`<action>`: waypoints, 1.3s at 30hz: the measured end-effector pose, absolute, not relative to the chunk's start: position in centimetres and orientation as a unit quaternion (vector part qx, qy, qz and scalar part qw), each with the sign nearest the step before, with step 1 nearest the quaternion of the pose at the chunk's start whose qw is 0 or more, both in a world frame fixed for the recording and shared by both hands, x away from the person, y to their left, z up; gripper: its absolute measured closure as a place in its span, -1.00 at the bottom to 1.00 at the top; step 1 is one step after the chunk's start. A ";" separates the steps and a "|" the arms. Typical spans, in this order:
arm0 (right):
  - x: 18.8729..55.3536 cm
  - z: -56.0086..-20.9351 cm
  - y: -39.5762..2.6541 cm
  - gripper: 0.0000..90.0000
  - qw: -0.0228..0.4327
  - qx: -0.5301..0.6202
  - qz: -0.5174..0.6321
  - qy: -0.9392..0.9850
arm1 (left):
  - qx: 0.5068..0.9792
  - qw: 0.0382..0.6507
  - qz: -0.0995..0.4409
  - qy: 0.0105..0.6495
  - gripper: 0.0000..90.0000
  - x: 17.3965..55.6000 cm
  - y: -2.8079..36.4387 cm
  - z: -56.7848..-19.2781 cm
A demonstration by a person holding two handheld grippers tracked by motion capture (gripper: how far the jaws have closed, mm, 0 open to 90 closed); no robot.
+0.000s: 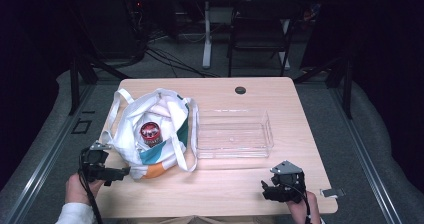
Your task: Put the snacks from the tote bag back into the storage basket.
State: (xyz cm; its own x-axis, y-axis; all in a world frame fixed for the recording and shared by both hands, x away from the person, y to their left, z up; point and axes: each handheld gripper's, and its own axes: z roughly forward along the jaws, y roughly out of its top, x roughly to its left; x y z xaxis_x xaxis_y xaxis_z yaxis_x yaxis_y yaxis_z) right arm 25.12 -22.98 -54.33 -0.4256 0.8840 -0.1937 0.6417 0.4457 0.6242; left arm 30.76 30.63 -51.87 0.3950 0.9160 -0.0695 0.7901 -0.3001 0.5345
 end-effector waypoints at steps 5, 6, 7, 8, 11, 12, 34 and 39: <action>25.1 -54.3 -23.0 -0.68 0.254 0.468 0.235 0.813 | 0.796 0.244 0.135 0.537 -0.99 30.6 30.5 -51.8; 25.0 -54.3 -22.9 -0.68 0.255 0.469 0.237 0.812 | 0.797 0.242 0.134 0.537 -0.99 30.6 30.5 -51.8; 25.0 -54.3 -22.9 -0.68 0.254 0.467 0.237 0.813 | 0.798 0.236 0.134 0.538 -0.98 30.5 30.5 -51.7; 25.1 -54.3 -22.9 -0.68 0.256 0.466 0.237 0.813 | 0.799 0.234 0.135 0.537 -0.96 30.5 30.5 -51.7; 25.1 -54.3 -22.8 -0.68 0.253 0.463 0.235 0.816 | 0.799 0.234 0.140 0.536 -0.95 30.4 30.4 -51.7; 25.1 -54.3 -22.8 -0.68 0.253 0.463 0.235 0.816 | 0.799 0.233 0.142 0.536 -0.95 30.4 30.4 -51.7; 25.1 -54.4 -22.8 -0.68 0.251 0.462 0.234 0.818 | 0.792 0.245 0.162 0.536 -0.99 30.2 30.1 -50.3; 25.1 -54.4 -22.8 -0.68 0.250 0.462 0.232 0.818 | 0.795 0.239 0.161 0.534 -0.99 30.2 29.9 -49.9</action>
State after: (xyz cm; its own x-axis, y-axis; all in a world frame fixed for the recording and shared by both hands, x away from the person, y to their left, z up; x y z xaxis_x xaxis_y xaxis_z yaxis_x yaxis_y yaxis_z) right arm 25.07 -22.77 -54.38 -0.4478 0.8727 -0.1946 0.6402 0.4649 0.6115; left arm 30.24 29.94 -49.88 0.3777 0.9259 0.0015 0.7716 -0.3157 0.5522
